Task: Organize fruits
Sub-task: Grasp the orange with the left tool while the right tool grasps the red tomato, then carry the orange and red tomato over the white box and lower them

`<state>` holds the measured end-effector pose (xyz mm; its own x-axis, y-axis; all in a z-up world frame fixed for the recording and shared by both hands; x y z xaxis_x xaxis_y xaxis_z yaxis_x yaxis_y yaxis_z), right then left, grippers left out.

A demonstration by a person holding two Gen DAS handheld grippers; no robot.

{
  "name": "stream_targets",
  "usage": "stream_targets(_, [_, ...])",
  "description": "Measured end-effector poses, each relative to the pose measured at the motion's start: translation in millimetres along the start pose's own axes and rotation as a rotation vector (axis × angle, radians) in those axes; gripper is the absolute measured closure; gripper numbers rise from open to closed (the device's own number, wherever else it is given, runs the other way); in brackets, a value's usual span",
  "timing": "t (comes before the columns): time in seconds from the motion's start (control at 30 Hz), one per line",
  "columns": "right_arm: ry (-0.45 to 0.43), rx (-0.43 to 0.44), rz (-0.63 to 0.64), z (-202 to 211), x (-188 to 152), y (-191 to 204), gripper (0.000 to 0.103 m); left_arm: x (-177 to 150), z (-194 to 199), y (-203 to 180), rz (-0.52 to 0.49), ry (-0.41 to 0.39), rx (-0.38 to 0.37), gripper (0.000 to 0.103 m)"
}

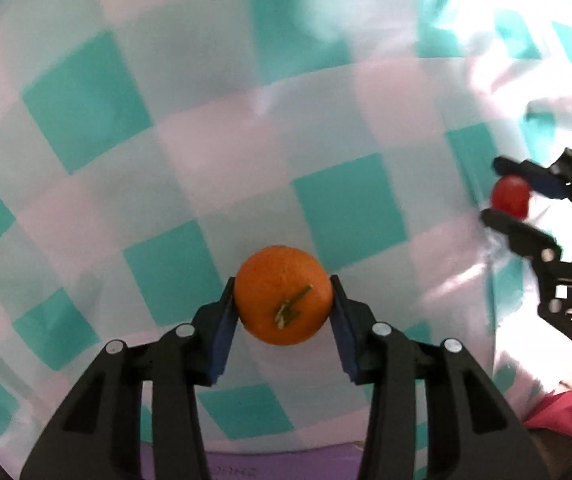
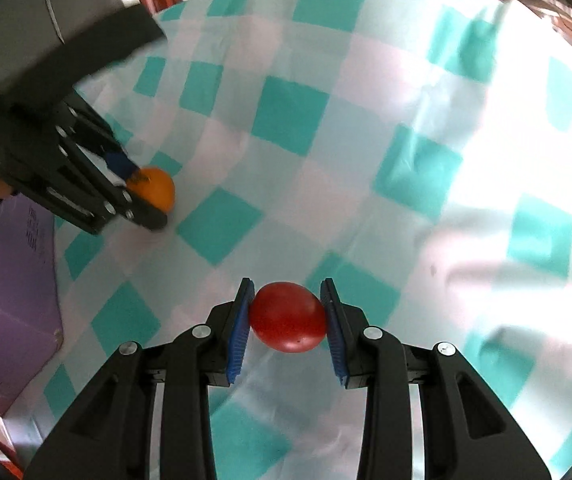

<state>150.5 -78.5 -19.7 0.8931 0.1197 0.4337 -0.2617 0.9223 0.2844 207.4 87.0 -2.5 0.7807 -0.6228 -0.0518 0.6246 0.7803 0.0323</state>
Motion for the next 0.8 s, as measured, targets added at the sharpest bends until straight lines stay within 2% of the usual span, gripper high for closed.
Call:
stream_targets(0.1, [0.04,-0.039,-0.053,7.1,-19.6,-3.5,0.069,-1.4,24.8,-20.4,-0.019,-0.034,0.002,0.059])
stream_targets(0.17, [0.061,-0.064,-0.09,13.7,-32.1,-6.3,0.069,-4.1,40.9,-36.2,-0.041,-0.061,0.033,0.059])
stream_targets(0.23, [0.082,-0.095,-0.144,24.3,-48.0,-9.5,0.069,-11.9,57.4,-50.9,-0.026,-0.097,0.03,0.059])
stream_targets(0.4, [0.128,-0.171,-0.244,59.5,-90.6,-16.9,0.069,-50.2,97.1,-88.6,0.067,-0.21,0.012,0.059])
stream_targets(0.5, [0.143,-0.21,-0.27,82.1,-113.7,-15.7,0.069,-78.3,111.6,-133.6,0.087,-0.276,0.019,0.059])
stream_targets(0.63, [0.158,-0.25,-0.313,112.8,-146.5,-7.4,0.069,-136.5,114.0,-176.3,0.114,-0.362,0.019,0.059])
stream_targets(0.67, [0.161,-0.255,-0.323,120.2,-154.2,-3.9,0.069,-126.6,94.7,-204.4,0.123,-0.374,0.019,0.059])
stream_targets(0.8, [0.165,-0.271,-0.354,148.0,-179.4,13.0,0.069,-160.8,92.3,-230.3,0.102,-0.448,0.009,0.059])
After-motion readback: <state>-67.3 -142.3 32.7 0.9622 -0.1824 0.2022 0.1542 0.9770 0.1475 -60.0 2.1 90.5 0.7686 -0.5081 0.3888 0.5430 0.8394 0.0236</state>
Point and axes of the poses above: each gripper's, at about its wrist camera, not at the fingertips, and z roughly against the way its jaws point, y to its left, x to its top, the point moved 4 cm from there along -z, roughly the way its jaws point, and after that the axes turned 7 degrees about -z, right-handed, at the moved point
